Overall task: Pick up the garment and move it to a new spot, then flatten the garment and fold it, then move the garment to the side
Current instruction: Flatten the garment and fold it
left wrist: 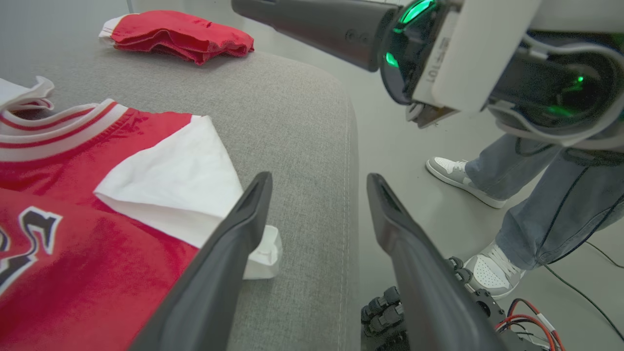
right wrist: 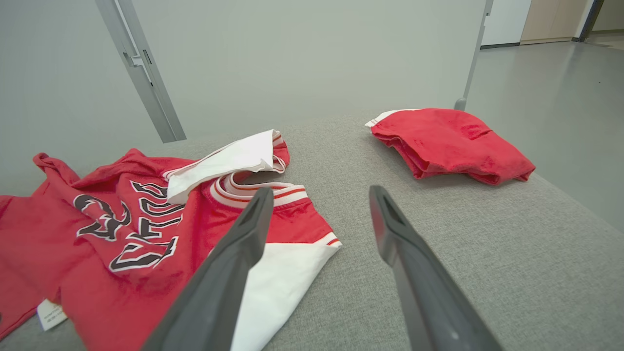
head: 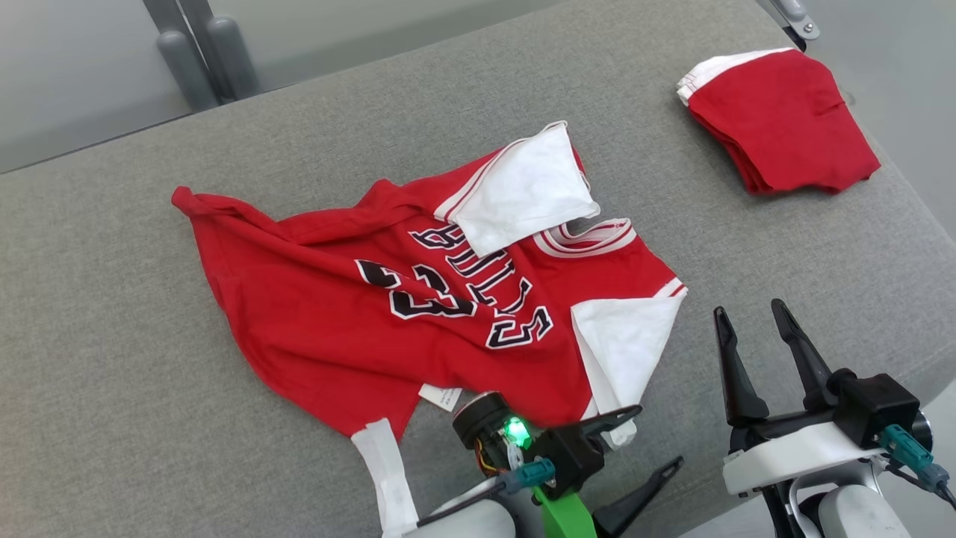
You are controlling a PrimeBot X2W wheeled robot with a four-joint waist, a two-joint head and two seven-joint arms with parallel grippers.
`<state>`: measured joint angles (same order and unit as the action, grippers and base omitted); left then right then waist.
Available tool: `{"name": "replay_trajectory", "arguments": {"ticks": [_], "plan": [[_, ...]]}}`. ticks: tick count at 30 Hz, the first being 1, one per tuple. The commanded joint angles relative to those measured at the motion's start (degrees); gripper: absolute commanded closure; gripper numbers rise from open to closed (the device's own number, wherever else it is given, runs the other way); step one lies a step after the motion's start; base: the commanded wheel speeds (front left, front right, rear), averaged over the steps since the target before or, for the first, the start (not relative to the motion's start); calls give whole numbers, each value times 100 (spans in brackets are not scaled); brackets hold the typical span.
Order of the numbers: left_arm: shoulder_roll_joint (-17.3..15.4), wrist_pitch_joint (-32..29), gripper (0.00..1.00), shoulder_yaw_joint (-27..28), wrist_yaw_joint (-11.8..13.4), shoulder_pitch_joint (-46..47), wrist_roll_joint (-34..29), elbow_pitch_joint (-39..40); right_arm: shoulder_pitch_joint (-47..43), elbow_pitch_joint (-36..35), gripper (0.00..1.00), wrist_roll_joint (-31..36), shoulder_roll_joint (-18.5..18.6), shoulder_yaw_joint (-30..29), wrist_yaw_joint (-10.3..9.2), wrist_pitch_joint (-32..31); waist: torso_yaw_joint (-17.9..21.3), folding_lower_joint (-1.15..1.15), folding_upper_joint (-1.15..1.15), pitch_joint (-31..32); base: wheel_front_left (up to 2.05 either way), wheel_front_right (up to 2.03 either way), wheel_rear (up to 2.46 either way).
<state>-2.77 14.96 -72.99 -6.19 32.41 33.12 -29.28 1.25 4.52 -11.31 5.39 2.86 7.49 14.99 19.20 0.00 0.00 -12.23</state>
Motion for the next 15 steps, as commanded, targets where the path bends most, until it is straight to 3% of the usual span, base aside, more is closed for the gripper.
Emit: {"name": "replay_trajectory", "arguments": {"ticks": [1,9,15], "plan": [[-25,25,0,90,65,-65,135,82,-67,8,0,33,10,-25,0,26,-83,0,0,85,0,0,0],[-24,22,0,683,565,-112,455,107,-140,-41,0,47,-28,-10,0,26,-268,0,0,315,0,0,0],[-24,22,0,477,534,446,395,-40,-30,-67,0,31,-34,63,0,26,-249,0,0,271,0,0,0]]}}
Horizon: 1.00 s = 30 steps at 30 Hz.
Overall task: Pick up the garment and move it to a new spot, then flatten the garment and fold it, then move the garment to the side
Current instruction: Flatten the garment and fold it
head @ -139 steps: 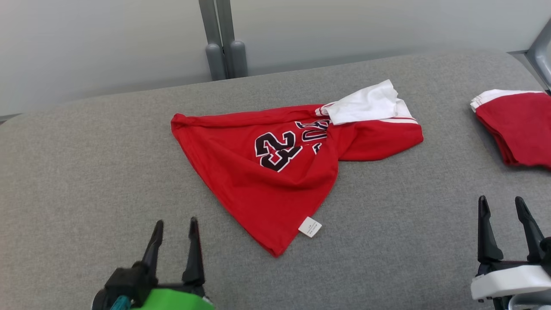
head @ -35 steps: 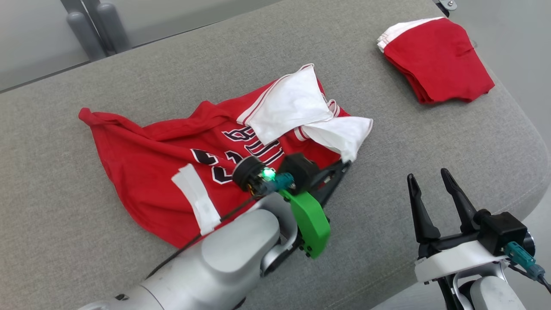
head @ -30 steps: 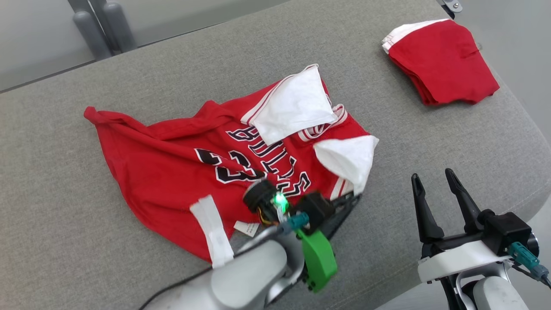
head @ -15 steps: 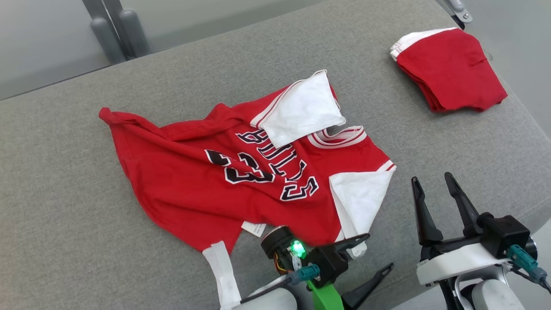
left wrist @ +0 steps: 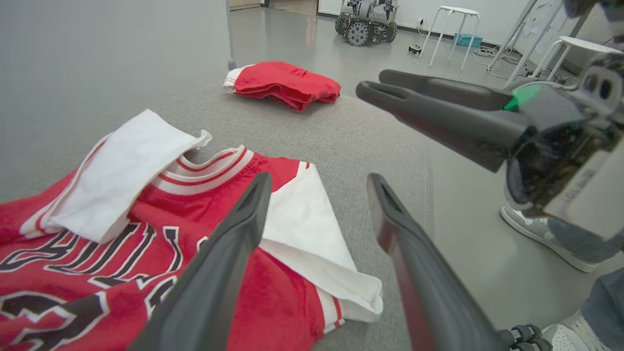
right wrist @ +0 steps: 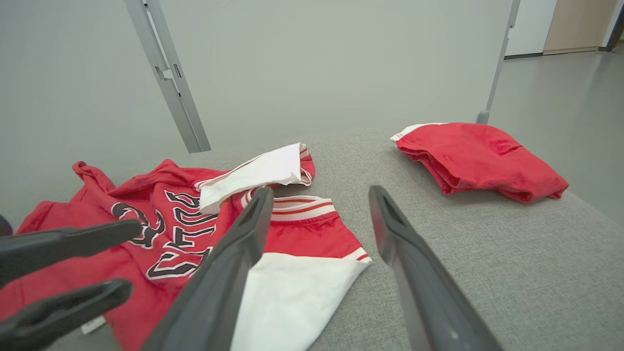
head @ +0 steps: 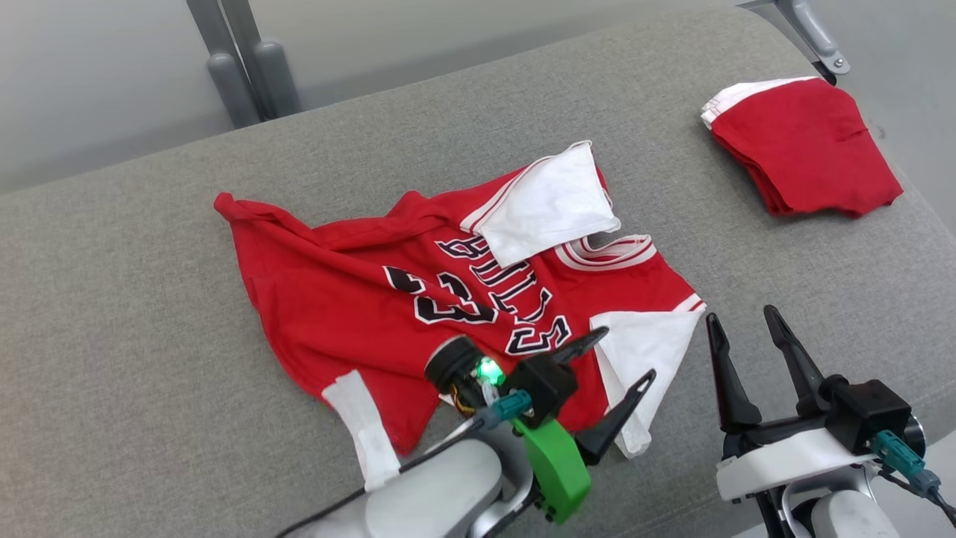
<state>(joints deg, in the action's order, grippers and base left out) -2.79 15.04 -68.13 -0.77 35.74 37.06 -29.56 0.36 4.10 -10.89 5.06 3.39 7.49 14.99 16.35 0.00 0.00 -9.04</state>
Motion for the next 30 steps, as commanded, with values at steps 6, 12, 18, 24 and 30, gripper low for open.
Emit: {"name": "replay_trajectory", "arguments": {"ticks": [6,12,18,24,30], "plan": [[-27,-163,0,-272,47,806,386,-251,246,-92,0,-67,-56,88,0,26,341,0,0,-360,0,0,0],[-26,-95,0,-233,471,979,775,-584,511,183,0,72,84,496,0,25,337,0,0,-523,0,0,0],[-55,19,0,435,1187,672,482,-236,919,1010,0,179,697,912,0,26,-217,0,0,-366,0,0,0],[-580,13,0,1676,1697,-552,-228,931,990,1436,0,77,1121,1099,-1,25,-735,0,0,-13,0,0,0],[-1147,14,0,2956,2037,-2160,-765,1996,857,1741,0,-165,1411,1334,-1,25,-1166,0,0,221,0,0,0]]}}
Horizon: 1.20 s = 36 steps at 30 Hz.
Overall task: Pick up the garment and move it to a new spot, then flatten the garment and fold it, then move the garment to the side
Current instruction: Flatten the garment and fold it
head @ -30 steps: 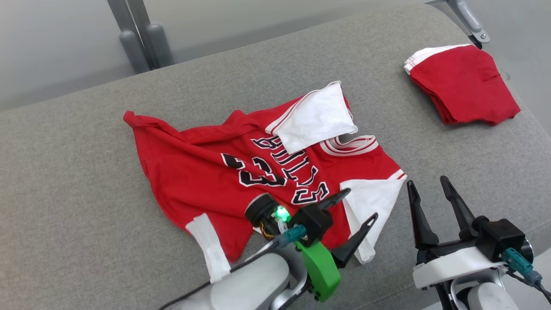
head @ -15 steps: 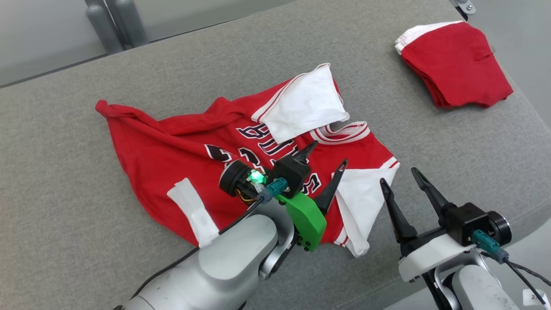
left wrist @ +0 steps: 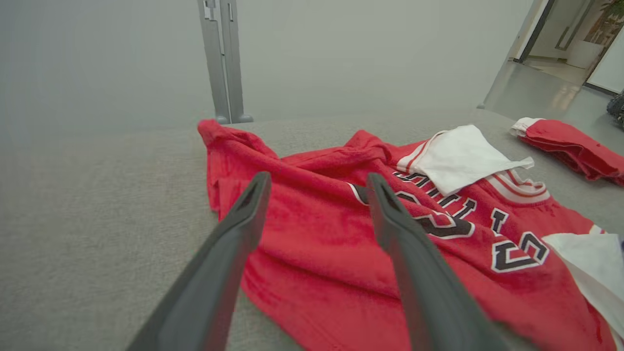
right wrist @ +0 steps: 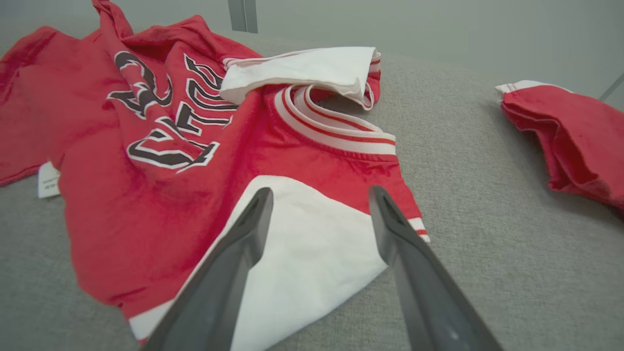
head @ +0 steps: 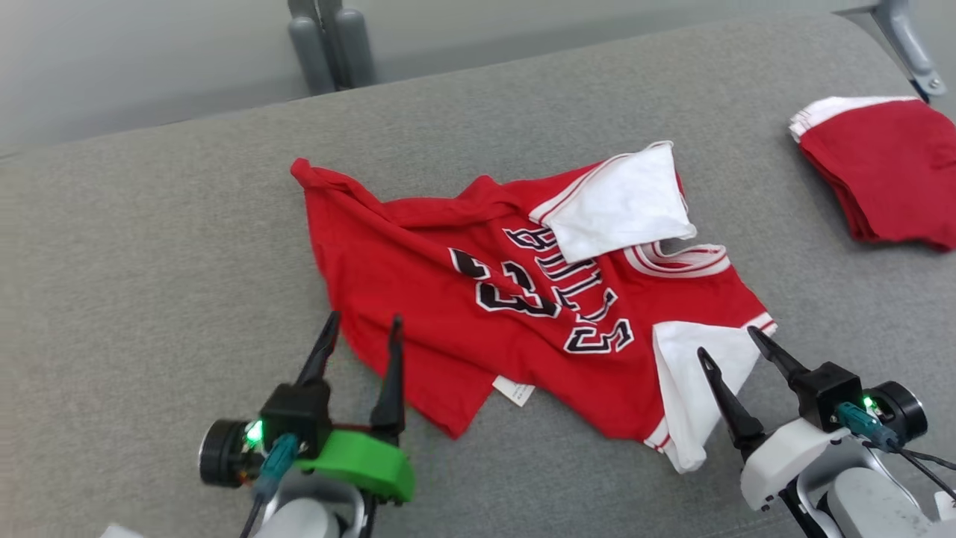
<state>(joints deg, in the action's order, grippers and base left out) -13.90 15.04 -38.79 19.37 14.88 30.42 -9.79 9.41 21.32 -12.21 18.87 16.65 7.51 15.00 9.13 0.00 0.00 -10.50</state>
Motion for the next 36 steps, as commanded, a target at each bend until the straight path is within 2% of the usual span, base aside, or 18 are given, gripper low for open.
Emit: {"name": "replay_trajectory", "arguments": {"ticks": [1,4,8,18,33,34,36], "plan": [[-92,15,0,179,34,-271,-154,121,-60,68,0,-69,58,35,-4,24,-501,0,0,389,0,0,0],[-182,15,0,698,-27,-899,-311,365,3,281,0,-216,172,161,-4,7,-689,0,0,441,0,0,0],[-71,15,0,1146,-182,-1342,-473,507,247,548,0,-392,288,366,-4,-150,-855,0,0,417,0,0,0],[445,15,0,1648,-657,-1612,-840,362,718,1216,0,-795,532,898,-4,-643,-1116,0,0,402,0,0,0],[851,15,0,2237,-1127,-1597,-1276,185,811,1385,0,-1249,765,1245,-4,-876,-1090,0,0,300,0,0,0],[866,15,0,2262,-1135,-1592,-1291,176,808,1390,8,-1284,766,1280,-4,-903,-1095,0,0,298,0,0,0],[894,15,0,2328,-1179,-1598,-1334,156,811,1392,35,-1360,786,1338,-4,-928,-1104,0,0,303,0,0,0]]}}
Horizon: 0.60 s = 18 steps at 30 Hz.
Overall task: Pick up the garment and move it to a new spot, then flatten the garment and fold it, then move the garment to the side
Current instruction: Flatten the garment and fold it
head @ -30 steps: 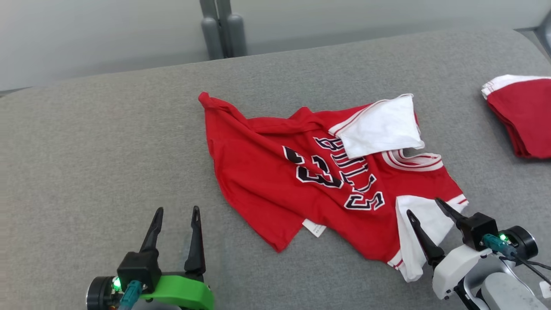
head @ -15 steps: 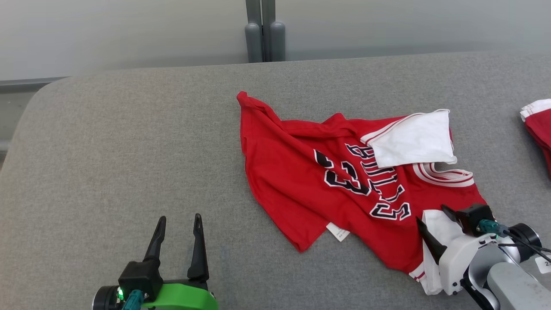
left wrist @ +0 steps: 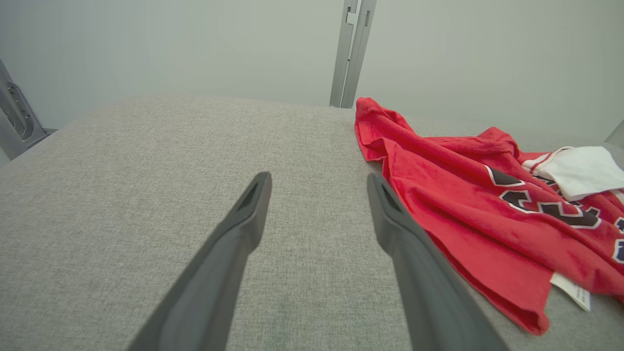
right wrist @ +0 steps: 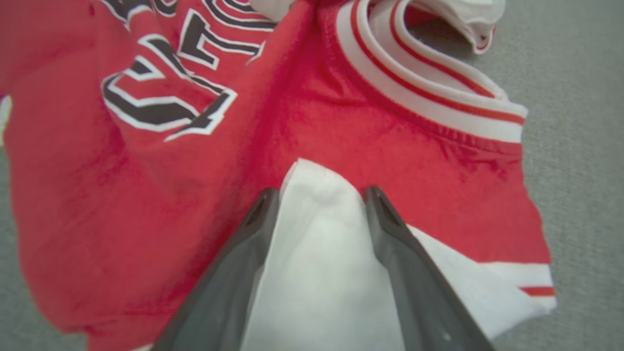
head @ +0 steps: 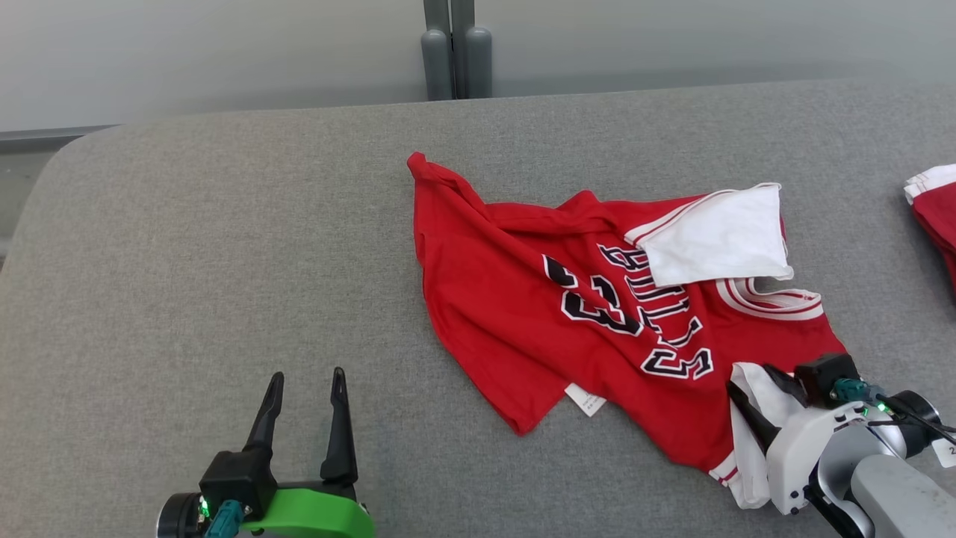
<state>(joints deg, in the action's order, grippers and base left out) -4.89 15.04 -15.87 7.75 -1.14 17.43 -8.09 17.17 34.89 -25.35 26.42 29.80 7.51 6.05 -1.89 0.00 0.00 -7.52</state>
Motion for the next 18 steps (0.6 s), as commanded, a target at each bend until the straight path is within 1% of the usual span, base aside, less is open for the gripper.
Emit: {"name": "replay_trajectory", "arguments": {"ticks": [1,2,3,4,5,7,12,18], "plan": [[12,15,0,66,-34,-15,-58,-25,33,39,58,-82,44,49,-4,-38,-5,0,0,15,0,0,0],[25,15,0,88,-55,-39,-70,-35,30,38,63,-112,49,76,-4,-48,-5,0,0,25,0,0,0],[40,15,0,118,-67,-74,-97,-44,29,31,70,-138,59,104,-4,-47,-2,0,0,37,0,0,0],[51,16,0,145,-78,-100,-117,-49,33,23,75,-163,67,111,-4,-37,2,0,0,46,0,0,0],[65,16,0,175,-104,-126,-134,-59,30,12,85,-196,70,124,-4,-28,7,0,0,60,0,0,0],[81,16,0,222,-121,-149,-174,-70,8,-34,99,-258,96,135,-4,9,17,0,0,85,0,0,0],[116,16,0,381,-161,-205,-219,-61,-114,-210,100,-424,192,41,-4,165,55,0,0,147,0,0,0],[125,16,0,575,-210,-233,-244,-35,-406,-604,100,-542,367,-309,-4,472,91,0,0,147,0,0,0]]}}
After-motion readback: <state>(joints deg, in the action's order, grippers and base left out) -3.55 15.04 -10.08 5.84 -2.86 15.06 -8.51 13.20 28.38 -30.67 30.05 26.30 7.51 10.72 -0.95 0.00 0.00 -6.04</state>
